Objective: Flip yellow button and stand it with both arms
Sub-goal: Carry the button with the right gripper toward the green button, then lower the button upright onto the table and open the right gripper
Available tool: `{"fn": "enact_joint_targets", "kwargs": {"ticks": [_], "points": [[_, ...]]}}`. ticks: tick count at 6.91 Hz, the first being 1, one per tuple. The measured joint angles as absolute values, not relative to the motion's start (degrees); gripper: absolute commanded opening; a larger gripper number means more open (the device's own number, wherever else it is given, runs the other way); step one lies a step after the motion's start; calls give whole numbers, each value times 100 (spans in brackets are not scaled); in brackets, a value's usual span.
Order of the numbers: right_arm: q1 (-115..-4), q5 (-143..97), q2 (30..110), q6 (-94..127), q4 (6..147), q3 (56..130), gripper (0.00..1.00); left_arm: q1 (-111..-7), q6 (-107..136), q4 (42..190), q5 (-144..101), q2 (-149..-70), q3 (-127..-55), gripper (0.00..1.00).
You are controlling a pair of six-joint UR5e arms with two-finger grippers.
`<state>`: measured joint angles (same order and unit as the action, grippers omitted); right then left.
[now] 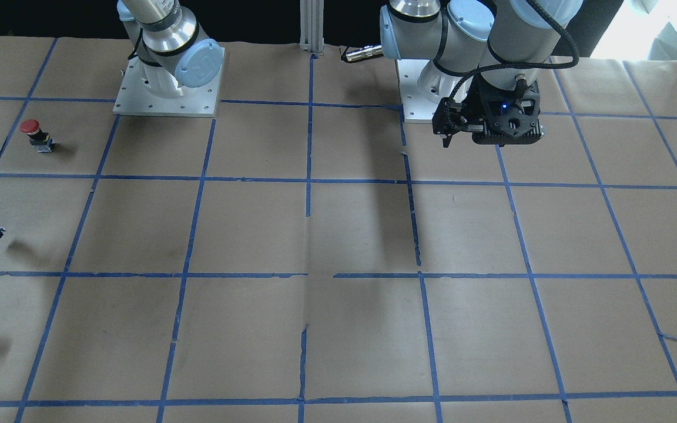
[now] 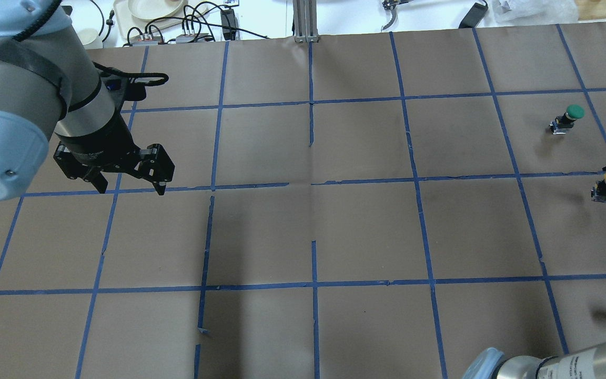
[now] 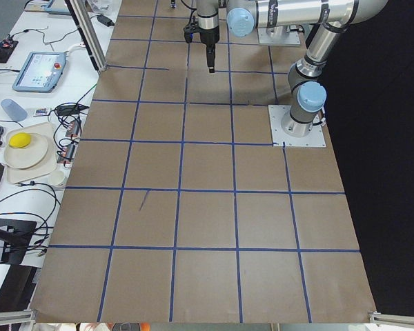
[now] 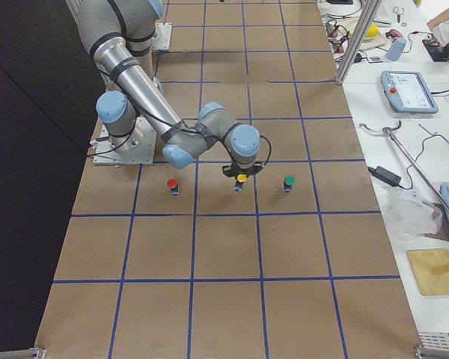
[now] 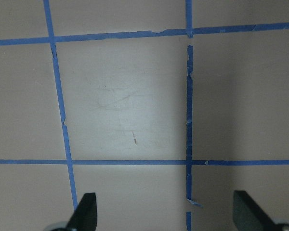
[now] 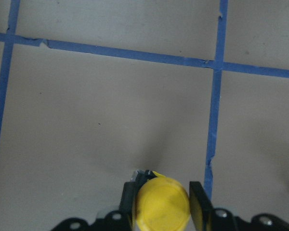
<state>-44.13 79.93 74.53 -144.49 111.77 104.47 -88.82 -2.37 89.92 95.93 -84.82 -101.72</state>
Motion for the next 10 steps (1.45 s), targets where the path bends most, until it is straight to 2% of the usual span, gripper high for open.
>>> {"fn": "enact_joint_targets", "kwargs": {"ticks": [2,4,5,6,10], "points": [[-4260,7902,7448,-14984,10842,10502,12,-8891,-239,9023,9609,-8377,-10195,100],[-4219,7832,7431,-15142,10782,10590,19,-8883,-245,9015,9632,-8351,-10173,100],[-4201,7825,7434,-15121,10812,10686,62,-8879,-248,9015,9636,-8359,-10140,100],[-4190,7816,7439,-15061,10827,10752,99,-8879,-261,9039,9635,-8367,-10116,100],[-4162,7545,7474,-14544,10835,10715,99,-8886,-319,9146,9639,-8382,-10104,100]]}}
